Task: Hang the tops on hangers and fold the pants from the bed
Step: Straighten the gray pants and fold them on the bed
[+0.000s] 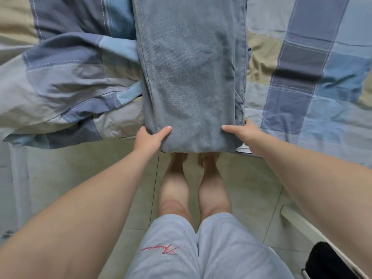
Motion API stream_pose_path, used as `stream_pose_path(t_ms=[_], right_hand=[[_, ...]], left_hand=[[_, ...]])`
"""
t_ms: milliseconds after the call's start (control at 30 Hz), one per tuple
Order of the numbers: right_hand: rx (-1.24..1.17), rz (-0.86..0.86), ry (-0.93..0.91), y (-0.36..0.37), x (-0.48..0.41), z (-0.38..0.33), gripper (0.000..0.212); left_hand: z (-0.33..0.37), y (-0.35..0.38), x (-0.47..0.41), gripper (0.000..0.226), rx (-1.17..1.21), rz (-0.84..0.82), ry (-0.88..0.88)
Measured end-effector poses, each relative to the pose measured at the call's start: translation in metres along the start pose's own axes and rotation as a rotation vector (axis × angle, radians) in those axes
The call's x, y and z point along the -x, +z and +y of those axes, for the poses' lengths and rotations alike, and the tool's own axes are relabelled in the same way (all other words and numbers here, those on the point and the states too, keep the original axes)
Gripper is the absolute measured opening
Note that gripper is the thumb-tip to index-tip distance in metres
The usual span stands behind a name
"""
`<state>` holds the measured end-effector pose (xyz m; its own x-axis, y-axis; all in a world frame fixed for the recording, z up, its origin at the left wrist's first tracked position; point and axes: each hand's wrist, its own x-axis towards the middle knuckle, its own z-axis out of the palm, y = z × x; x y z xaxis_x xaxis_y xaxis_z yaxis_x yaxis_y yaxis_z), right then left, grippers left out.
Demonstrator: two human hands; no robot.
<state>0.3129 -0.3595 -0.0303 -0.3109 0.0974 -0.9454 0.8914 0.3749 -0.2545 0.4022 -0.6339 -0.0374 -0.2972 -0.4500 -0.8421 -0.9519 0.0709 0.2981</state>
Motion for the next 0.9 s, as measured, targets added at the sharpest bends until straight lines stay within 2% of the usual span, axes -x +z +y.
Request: stream_pose_path(t_ms=[100,233,367,467,600,700,767,833,900], right_hand=[[0.032,-0.036,0.010,-0.006,0.010,0.004,0.021],[-0.002,-0.021,0.012,-0.008,0.032,0.011,0.027],[-0.010,-0.095,0.039,-0.013,0.062,0.026,0.035],[-0.050,-0.152,0.128,-0.017,0.091,0.040,0.034],[-0.050,-0.187,0.213,-0.021,0.131,0.054,0.028],[-0.073,-0.153,0.230,-0.026,0.152,0.047,0.033],[-0.132,-0.103,0.197,-0.032,0.160,0.030,0.031],[-0.206,-0.076,0.159,-0.037,0.164,0.007,0.026],[-0.281,-0.071,0.125,-0.043,0.164,-0.018,0.021]], left_hand=[[-0.002,-0.002,0.009,0.059,0.052,-0.059,-0.035],[-0.003,-0.006,0.032,0.044,0.054,-0.036,-0.020],[-0.012,-0.016,0.060,0.032,0.015,-0.046,-0.056],[-0.026,-0.026,0.084,0.035,-0.026,-0.076,-0.091],[-0.038,-0.043,0.120,0.055,-0.058,-0.183,-0.206],[-0.027,-0.053,0.139,0.063,-0.061,-0.215,-0.257],[-0.011,-0.060,0.146,0.063,0.019,-0.196,-0.265],[0.010,-0.068,0.149,0.053,0.131,-0.188,-0.258],[0.035,-0.075,0.147,0.034,0.211,-0.178,-0.235]])
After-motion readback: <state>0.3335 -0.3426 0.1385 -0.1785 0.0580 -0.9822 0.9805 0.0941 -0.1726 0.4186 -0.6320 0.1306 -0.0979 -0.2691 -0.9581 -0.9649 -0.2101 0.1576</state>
